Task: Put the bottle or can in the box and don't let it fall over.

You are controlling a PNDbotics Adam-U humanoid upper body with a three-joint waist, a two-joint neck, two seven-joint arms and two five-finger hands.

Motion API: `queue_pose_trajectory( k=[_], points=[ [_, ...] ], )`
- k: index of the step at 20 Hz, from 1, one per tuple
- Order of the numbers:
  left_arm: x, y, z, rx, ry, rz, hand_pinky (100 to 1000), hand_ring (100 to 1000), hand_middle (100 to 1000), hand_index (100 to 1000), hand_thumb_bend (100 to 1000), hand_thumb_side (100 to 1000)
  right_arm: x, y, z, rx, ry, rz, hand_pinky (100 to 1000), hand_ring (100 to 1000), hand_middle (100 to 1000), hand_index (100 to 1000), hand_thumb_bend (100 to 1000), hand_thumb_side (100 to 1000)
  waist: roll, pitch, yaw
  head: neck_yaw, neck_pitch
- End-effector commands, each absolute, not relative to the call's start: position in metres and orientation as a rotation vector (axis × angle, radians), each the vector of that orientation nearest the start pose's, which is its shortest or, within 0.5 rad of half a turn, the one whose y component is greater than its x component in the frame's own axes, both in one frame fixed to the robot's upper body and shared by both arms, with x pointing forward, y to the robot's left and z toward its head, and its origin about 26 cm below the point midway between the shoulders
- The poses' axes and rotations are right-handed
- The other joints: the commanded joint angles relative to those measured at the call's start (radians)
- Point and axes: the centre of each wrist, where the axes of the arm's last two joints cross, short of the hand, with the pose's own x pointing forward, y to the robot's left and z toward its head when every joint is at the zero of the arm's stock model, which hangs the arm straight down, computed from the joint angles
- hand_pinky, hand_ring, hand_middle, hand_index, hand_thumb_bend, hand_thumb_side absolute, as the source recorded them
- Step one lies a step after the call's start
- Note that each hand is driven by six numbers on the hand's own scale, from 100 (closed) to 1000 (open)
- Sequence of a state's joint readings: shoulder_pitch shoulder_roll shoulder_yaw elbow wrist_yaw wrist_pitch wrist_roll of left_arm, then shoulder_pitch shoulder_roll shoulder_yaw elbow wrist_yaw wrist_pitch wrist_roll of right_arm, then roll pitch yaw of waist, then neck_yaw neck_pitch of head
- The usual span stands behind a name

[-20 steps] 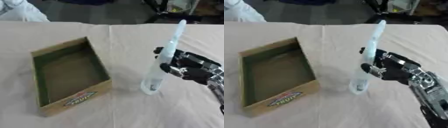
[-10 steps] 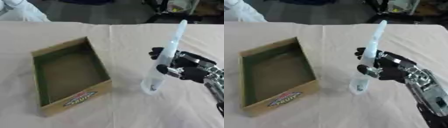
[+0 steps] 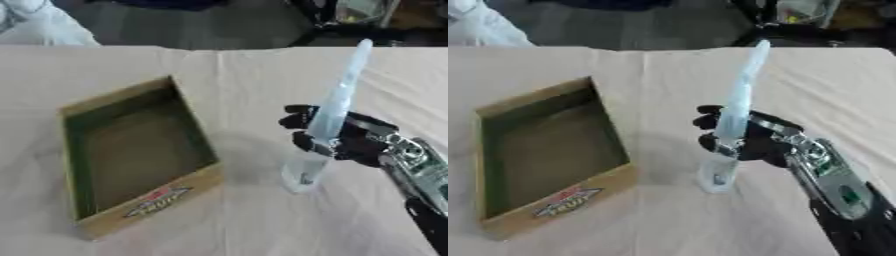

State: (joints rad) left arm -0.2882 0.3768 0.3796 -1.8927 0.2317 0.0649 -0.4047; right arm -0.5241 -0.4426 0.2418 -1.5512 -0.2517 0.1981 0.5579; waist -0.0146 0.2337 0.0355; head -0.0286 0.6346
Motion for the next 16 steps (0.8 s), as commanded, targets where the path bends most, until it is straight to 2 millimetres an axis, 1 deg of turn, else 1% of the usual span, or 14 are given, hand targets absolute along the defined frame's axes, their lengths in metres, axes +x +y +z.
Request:
queue_pose_trajectory(
  k=[1,4,6,7,8,9,11,12,13,14,15,16],
  points=[
    [0.293,0.370,0.221,0.064,-2.168,-0.408,1000,1000,937,725,410,430,0.380,-0.239,0.163,0.422,-1.577,0.980,1000,1000,852,1000,246,328,0.004,-0.012,0.002,-0.004,-0.014],
    [0.293,0.370,0.221,0.061,-2.168,-0.409,1000,1000,937,723,407,430,0.381,-0.239,0.159,0.441,-1.547,0.977,1000,1000,841,1000,214,300,0.005,-0.010,0.003,-0.004,-0.014],
    [0.293,0.370,0.221,0.061,-2.168,-0.407,1000,1000,937,722,406,430,0.382,-0.238,0.155,0.463,-1.519,0.970,1000,1000,821,1000,167,248,0.005,-0.009,0.003,-0.005,-0.013],
    [0.293,0.370,0.221,0.061,-2.167,-0.406,1000,1000,936,721,405,430,0.383,-0.238,0.153,0.469,-1.510,0.965,1000,1000,791,1000,100,159,0.005,-0.009,0.003,-0.006,-0.013],
    [0.293,0.370,0.221,0.062,-2.167,-0.405,1000,1000,936,720,405,430,0.383,-0.238,0.152,0.477,-1.502,0.961,1000,1000,776,1000,100,116,0.005,-0.009,0.002,-0.007,-0.013],
    [0.293,0.370,0.221,0.062,-2.166,-0.405,1000,1000,936,719,405,430,0.383,-0.237,0.152,0.484,-1.494,0.957,1000,1000,741,1000,100,100,0.005,-0.009,0.002,-0.007,-0.012],
    [0.293,0.370,0.221,0.062,-2.165,-0.405,1000,1000,936,715,403,430,0.383,-0.237,0.150,0.494,-1.479,0.949,1000,1000,693,1000,100,100,0.005,-0.009,0.002,-0.006,-0.012],
    [0.293,0.370,0.221,0.062,-2.165,-0.404,1000,1000,936,714,402,431,0.383,-0.237,0.149,0.492,-1.467,0.941,1000,1000,651,1000,100,100,0.005,-0.009,0.002,-0.006,-0.013],
    [0.293,0.371,0.221,0.062,-2.165,-0.403,1000,1000,936,712,401,431,0.384,-0.237,0.147,0.484,-1.458,0.928,1000,1000,601,1000,100,270,0.005,-0.009,0.002,-0.007,-0.013],
    [0.293,0.371,0.221,0.062,-2.165,-0.401,1000,1000,936,711,401,432,0.385,-0.238,0.145,0.471,-1.450,0.908,1000,1000,569,1000,100,345,0.006,-0.009,0.002,-0.007,-0.012],
    [0.293,0.370,0.221,0.062,-2.165,-0.400,1000,1000,936,708,400,432,0.386,-0.239,0.142,0.456,-1.445,0.882,1000,1000,506,969,100,441,0.006,-0.009,0.002,-0.008,-0.011],
    [0.293,0.370,0.221,0.061,-2.166,-0.399,1000,1000,936,706,400,432,0.387,-0.240,0.138,0.435,-1.443,0.848,1000,1000,492,945,100,439,0.006,-0.009,0.002,-0.009,-0.011]
  ],
)
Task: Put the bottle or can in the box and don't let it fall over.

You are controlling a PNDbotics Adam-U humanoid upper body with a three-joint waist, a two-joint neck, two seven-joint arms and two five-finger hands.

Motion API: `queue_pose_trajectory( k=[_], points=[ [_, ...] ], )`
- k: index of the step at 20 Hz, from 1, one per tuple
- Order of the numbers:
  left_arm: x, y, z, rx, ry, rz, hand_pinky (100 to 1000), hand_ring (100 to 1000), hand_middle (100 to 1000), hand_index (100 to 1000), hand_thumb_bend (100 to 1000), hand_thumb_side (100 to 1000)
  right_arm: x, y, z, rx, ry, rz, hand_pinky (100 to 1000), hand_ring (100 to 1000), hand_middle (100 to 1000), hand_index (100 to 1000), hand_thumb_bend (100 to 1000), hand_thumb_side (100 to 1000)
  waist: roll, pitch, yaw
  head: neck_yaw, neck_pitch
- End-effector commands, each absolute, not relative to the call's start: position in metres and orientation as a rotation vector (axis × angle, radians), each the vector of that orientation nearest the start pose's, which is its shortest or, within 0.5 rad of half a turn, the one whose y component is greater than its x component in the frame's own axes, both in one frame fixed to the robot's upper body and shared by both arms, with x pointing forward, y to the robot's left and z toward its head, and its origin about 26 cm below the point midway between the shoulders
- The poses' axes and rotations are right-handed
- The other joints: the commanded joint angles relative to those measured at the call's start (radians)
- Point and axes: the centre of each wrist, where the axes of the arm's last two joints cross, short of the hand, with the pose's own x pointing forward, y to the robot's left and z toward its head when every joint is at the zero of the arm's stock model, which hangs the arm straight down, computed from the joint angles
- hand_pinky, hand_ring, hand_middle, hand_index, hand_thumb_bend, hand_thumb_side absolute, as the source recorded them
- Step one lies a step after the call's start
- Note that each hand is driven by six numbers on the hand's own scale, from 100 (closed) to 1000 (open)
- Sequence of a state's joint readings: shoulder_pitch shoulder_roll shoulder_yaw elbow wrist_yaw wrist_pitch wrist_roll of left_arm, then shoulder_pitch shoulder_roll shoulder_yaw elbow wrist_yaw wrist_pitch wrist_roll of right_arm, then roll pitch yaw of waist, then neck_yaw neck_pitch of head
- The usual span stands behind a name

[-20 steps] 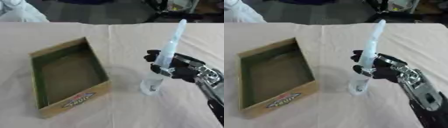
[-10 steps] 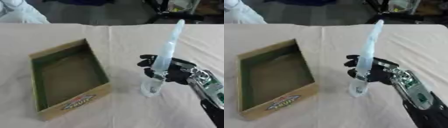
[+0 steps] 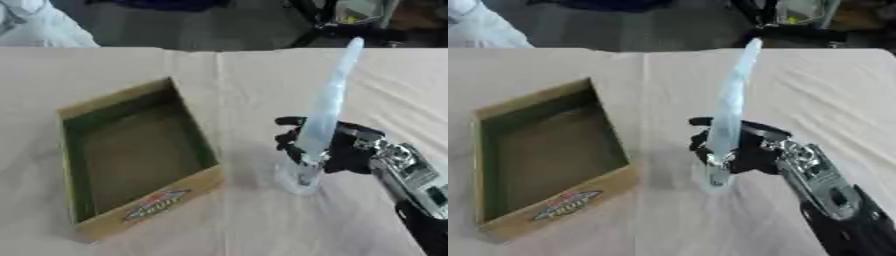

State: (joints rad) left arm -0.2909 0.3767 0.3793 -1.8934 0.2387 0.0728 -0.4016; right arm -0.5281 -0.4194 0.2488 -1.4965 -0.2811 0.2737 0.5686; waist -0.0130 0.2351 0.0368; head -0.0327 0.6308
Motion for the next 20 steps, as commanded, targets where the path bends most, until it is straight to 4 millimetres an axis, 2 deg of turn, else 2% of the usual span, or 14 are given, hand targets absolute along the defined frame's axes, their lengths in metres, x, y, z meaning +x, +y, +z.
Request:
queue_pose_trajectory(
  k=[1,3,4,5,6,8,9,20],
  points=[
    [0.293,0.370,0.221,0.061,-2.166,-0.399,1000,1000,936,706,400,432,0.388,-0.240,0.135,0.420,-1.444,0.823,1000,1000,492,945,100,439,0.004,-0.010,0.001,-0.006,-0.007],
    [0.293,0.370,0.221,0.060,-2.165,-0.397,1000,1000,935,698,396,433,0.391,-0.242,0.127,0.388,-1.439,0.762,1000,1000,342,768,100,418,0.005,-0.009,0.002,-0.007,-0.006],
    [0.293,0.370,0.221,0.060,-2.165,-0.396,1000,1000,935,695,394,434,0.392,-0.243,0.123,0.385,-1.436,0.728,1000,948,241,660,100,417,0.005,-0.008,0.003,-0.007,-0.006],
    [0.293,0.370,0.221,0.059,-2.165,-0.396,1000,1000,935,695,394,434,0.393,-0.243,0.119,0.389,-1.434,0.697,1000,948,241,660,100,417,0.006,-0.008,0.003,-0.008,-0.006],
    [0.293,0.370,0.221,0.059,-2.165,-0.395,1000,1000,935,691,392,435,0.394,-0.243,0.116,0.396,-1.434,0.668,1000,904,140,559,100,416,0.006,-0.008,0.003,-0.009,-0.007],
    [0.293,0.370,0.221,0.059,-2.165,-0.394,1000,1000,935,687,390,435,0.395,-0.242,0.114,0.420,-1.439,0.624,997,871,105,541,100,417,0.006,-0.008,0.003,-0.009,-0.007],
    [0.293,0.370,0.221,0.058,-2.164,-0.394,1000,1000,935,685,388,435,0.395,-0.242,0.115,0.431,-1.443,0.612,964,856,100,538,100,417,0.006,-0.008,0.003,-0.009,-0.007],
    [0.293,0.371,0.221,0.065,-2.159,-0.394,1000,1000,933,668,380,435,0.393,-0.241,0.124,0.515,-1.462,0.588,904,795,100,541,100,419,0.005,-0.012,0.000,-0.007,-0.005]
  ],
)
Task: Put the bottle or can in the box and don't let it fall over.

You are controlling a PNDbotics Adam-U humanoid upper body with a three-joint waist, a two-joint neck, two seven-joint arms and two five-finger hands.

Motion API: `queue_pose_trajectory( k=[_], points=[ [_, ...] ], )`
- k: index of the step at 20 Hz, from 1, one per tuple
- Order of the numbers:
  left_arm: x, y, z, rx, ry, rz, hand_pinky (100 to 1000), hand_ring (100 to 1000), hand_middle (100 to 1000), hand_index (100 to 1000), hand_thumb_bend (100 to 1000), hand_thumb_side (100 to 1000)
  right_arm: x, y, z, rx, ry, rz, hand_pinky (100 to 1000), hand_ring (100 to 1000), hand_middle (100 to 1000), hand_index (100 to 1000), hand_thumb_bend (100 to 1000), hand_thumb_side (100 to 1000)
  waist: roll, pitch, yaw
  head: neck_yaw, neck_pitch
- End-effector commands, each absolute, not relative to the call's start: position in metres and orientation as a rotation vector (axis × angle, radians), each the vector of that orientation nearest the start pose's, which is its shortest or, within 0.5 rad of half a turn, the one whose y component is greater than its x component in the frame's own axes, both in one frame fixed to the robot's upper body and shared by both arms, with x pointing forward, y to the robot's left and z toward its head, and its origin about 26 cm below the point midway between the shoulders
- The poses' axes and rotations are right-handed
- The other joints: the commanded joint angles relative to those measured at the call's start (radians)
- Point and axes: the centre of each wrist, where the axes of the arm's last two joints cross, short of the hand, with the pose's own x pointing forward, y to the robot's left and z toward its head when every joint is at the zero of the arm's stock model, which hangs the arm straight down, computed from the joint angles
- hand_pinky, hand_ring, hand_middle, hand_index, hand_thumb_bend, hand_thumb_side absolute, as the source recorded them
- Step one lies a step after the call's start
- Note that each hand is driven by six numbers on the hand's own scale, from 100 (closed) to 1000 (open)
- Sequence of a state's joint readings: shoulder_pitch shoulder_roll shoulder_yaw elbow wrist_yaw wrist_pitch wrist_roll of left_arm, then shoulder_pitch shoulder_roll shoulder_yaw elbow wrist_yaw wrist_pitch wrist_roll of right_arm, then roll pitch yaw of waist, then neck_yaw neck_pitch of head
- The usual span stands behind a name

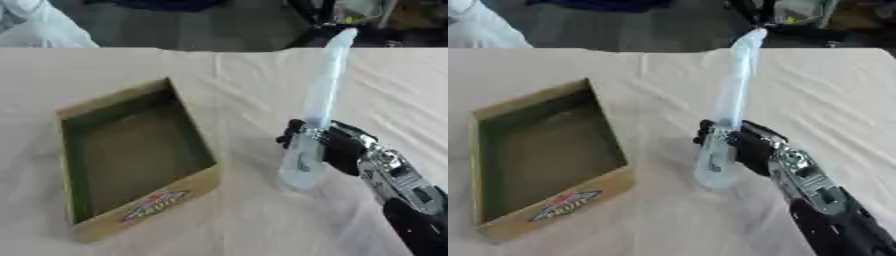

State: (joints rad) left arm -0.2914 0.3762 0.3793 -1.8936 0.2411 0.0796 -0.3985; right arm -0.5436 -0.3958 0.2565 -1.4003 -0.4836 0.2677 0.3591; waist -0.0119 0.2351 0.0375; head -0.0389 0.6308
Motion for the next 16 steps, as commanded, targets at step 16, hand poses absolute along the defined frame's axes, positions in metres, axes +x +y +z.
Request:
queue_pose_trajectory(
  k=[16],
  points=[
    [0.291,0.372,0.224,0.095,-2.168,-0.363,1000,1000,932,670,375,418,0.341,-0.240,0.286,0.693,-2.048,0.504,853,647,100,488,100,470,0.003,-0.031,-0.005,-0.007,0.016]
  ],
)
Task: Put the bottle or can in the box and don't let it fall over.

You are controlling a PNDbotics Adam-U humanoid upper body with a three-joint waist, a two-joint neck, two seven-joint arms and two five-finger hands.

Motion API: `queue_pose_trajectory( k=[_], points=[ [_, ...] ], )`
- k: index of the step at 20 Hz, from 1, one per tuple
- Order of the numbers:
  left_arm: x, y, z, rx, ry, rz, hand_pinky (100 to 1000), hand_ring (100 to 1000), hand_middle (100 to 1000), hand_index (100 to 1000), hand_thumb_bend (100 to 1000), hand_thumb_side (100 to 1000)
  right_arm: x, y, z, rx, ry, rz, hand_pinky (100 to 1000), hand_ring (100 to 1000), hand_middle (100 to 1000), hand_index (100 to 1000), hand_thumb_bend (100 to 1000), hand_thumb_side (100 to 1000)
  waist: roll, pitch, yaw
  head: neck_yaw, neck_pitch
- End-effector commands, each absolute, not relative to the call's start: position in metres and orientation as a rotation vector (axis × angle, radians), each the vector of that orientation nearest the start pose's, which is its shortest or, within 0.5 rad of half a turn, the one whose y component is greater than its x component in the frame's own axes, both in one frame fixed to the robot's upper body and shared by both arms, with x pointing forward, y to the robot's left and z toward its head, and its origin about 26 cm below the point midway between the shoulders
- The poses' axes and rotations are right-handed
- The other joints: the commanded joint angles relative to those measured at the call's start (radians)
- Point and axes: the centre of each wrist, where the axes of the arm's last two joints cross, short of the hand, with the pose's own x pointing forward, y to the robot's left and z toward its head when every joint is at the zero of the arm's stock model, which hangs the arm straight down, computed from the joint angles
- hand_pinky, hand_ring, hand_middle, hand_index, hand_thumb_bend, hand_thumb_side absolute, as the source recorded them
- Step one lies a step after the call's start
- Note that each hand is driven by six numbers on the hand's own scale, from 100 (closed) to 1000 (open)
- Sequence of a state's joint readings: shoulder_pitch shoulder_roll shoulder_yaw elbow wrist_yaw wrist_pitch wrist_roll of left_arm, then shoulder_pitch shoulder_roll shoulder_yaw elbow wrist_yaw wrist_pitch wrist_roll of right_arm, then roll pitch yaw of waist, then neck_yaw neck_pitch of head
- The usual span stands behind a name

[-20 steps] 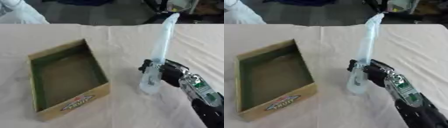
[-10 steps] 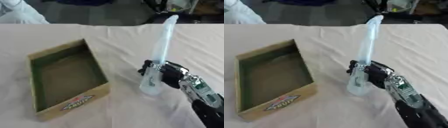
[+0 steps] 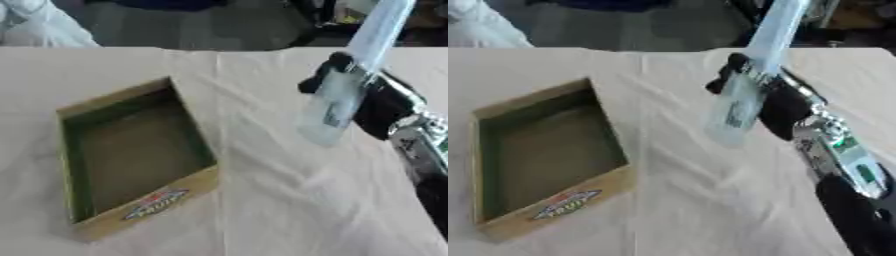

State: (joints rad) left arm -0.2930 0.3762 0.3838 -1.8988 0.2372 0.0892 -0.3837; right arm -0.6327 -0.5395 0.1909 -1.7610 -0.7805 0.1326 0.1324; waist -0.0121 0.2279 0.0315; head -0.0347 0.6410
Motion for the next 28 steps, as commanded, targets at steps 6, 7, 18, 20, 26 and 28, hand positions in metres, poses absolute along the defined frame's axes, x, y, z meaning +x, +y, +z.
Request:
queue_pose_trajectory(
  k=[6,7,18,20,26,28],
  points=[
    [0.292,0.375,0.223,0.097,-2.164,-0.358,1000,1000,928,668,371,409,0.333,-0.232,0.321,0.731,-2.099,0.533,848,638,100,482,100,470,0.009,-0.024,0.025,-0.069,0.009],
    [0.292,0.375,0.224,0.094,-2.175,-0.359,1000,1000,927,667,369,411,0.333,-0.232,0.326,0.726,-2.108,0.537,848,640,100,483,100,470,0.010,-0.021,0.036,-0.083,0.008],
    [0.288,0.348,0.262,-0.068,-2.371,-0.381,1000,993,910,671,382,395,0.377,-0.252,0.330,0.559,-2.088,0.480,858,682,100,507,100,470,0.020,0.022,0.166,-0.231,-0.026],
    [0.291,0.342,0.271,-0.118,-2.415,-0.403,1000,985,907,672,396,376,0.385,-0.256,0.326,0.531,-2.076,0.476,859,692,100,513,100,470,0.020,0.024,0.194,-0.252,-0.030],
    [0.298,0.317,0.301,-0.319,-2.522,-0.512,1000,983,902,673,419,347,0.406,-0.260,0.308,0.487,-2.047,0.492,860,696,100,516,100,470,0.023,0.020,0.269,-0.309,-0.029],
    [0.300,0.307,0.310,-0.386,-2.539,-0.540,1000,981,900,674,428,342,0.411,-0.256,0.304,0.489,-2.040,0.506,859,695,100,516,100,470,0.023,0.018,0.288,-0.328,-0.024]
  ],
)
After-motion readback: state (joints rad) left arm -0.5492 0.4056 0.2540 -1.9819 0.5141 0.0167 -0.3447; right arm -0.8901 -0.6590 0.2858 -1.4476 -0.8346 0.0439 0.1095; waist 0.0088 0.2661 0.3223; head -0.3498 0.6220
